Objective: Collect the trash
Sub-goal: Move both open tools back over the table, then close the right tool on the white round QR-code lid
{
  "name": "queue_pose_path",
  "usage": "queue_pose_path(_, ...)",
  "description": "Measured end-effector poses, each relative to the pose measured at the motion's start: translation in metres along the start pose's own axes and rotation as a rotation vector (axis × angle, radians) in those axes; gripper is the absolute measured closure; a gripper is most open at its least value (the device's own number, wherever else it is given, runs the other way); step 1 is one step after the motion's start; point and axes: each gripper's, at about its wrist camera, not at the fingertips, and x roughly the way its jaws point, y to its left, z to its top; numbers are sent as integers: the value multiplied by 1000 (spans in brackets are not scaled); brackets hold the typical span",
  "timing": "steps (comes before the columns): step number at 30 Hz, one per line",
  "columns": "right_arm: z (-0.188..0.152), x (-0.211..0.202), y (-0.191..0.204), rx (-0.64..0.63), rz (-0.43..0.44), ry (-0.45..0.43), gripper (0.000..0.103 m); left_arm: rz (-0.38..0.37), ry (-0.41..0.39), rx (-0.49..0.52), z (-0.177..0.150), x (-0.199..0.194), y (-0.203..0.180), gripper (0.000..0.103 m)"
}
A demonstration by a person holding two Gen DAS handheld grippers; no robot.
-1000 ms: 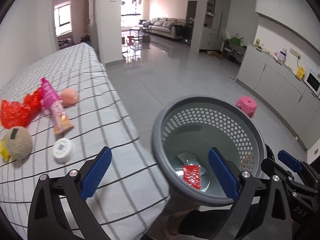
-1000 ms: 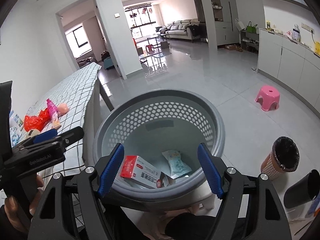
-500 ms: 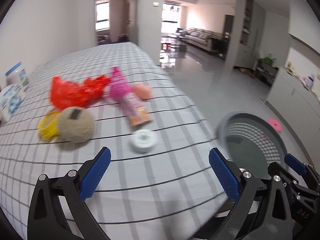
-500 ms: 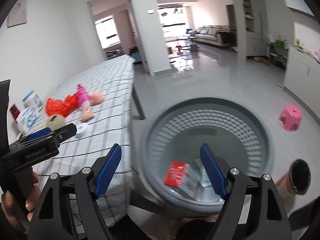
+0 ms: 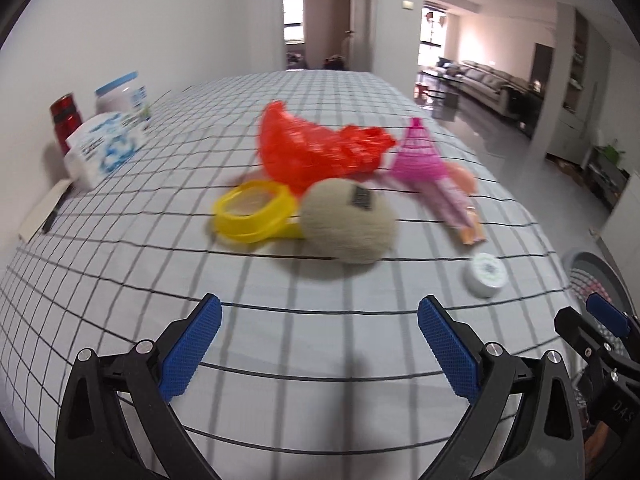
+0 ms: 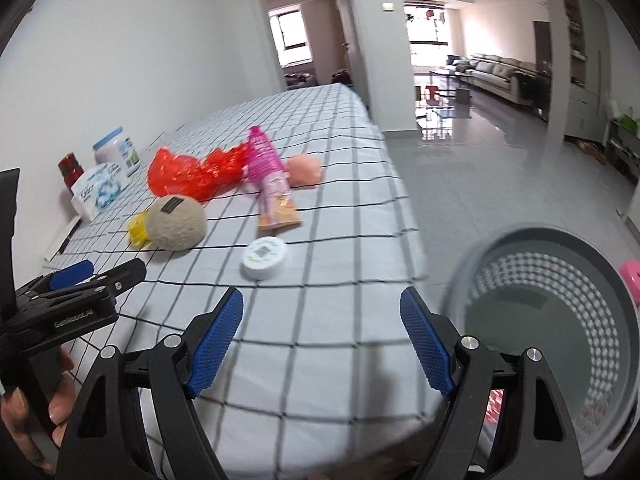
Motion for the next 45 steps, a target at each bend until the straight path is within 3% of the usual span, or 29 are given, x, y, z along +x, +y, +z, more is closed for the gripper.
queue_pose_path(9,25,38,18,-16,-15,89,26,46,29,-37,15,12,27,6)
queue_pose_path(23,30,72,31,-59,-90,170,26,15,53,-39,27,28,32,6)
queue_pose_path(29,32,75,37,-81,-101,164,39,2,61,-41,25,31,33,6)
queue_pose_path(35,33,76,42,-110,-96,152,64,-5,63,-39,25,32,32,6)
queue_pose_path(45,29,52,25,-49,-46,91,64,-37,78,-32,25,34,12,6)
